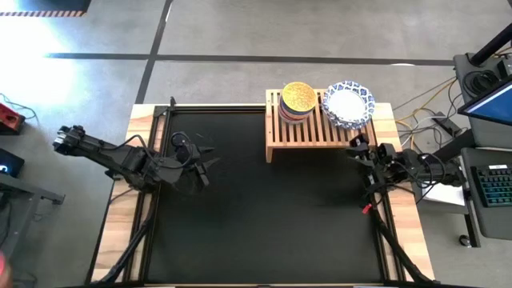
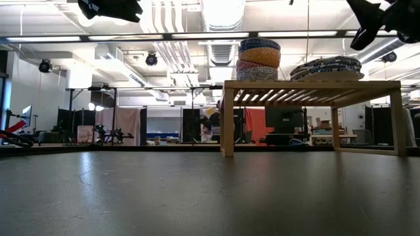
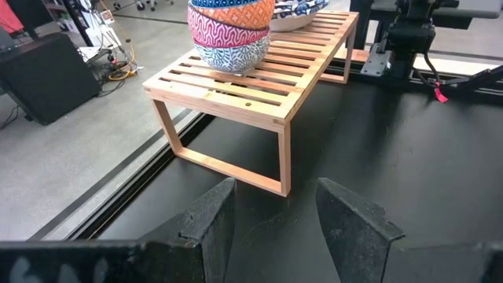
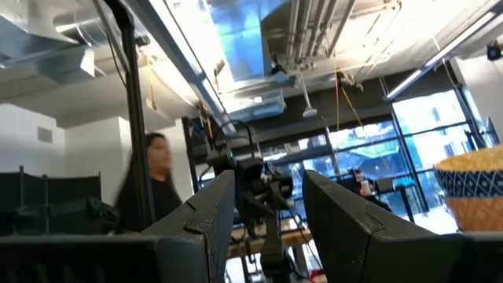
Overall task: Place and stack bowls onto a shelf
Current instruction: Return to Home Position
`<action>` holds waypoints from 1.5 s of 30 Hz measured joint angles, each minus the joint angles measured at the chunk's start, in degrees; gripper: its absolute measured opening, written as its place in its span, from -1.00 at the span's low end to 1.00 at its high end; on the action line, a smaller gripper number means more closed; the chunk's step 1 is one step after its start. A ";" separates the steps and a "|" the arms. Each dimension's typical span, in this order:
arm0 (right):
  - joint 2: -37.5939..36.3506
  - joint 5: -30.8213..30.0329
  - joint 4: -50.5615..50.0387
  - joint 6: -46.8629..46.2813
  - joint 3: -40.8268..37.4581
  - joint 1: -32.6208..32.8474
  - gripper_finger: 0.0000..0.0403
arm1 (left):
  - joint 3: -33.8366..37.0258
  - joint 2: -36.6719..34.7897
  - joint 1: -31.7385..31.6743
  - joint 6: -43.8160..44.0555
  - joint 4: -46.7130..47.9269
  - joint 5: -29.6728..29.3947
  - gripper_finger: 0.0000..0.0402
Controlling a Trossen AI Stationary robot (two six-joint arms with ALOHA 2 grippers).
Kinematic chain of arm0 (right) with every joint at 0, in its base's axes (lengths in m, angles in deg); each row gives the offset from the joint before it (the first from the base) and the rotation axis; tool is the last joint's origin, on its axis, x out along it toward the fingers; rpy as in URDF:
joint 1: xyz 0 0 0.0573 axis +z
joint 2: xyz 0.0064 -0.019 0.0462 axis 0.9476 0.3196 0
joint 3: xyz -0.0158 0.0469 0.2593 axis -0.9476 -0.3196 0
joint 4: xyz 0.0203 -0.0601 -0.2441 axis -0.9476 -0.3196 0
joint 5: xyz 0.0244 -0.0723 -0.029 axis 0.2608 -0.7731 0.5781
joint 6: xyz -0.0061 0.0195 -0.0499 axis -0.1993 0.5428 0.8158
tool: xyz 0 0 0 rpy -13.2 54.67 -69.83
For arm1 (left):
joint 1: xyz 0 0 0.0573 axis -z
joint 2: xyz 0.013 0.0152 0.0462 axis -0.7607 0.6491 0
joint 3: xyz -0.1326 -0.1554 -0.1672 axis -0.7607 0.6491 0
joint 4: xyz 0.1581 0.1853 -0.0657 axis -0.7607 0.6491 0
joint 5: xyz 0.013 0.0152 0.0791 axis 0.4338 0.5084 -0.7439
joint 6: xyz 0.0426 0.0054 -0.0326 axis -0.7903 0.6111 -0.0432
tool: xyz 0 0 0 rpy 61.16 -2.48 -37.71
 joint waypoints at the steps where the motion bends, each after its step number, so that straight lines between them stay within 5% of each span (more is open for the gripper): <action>1: 0.00 -0.01 0.43 0.00 0.00 0.00 -0.30 | 0.00 0.00 0.00 0.00 0.00 0.00 -0.21; 16: 2.67 0.01 -0.09 0.00 0.00 0.00 -0.30 | 1.26 0.51 0.00 0.66 -0.35 0.50 -0.21; 29: 3.13 0.00 -1.04 0.00 0.00 0.00 -0.30 | 11.27 1.45 -2.77 -2.53 -8.86 0.48 -0.21; 35: 3.13 0.01 -1.04 0.00 0.00 0.00 -0.30 | 18.68 -2.74 -7.57 -2.52 -10.19 2.02 -0.21; 45: 3.13 -0.01 -1.05 0.00 0.00 0.02 -0.30 | 37.09 -17.53 -13.01 -9.65 -30.59 7.98 -0.21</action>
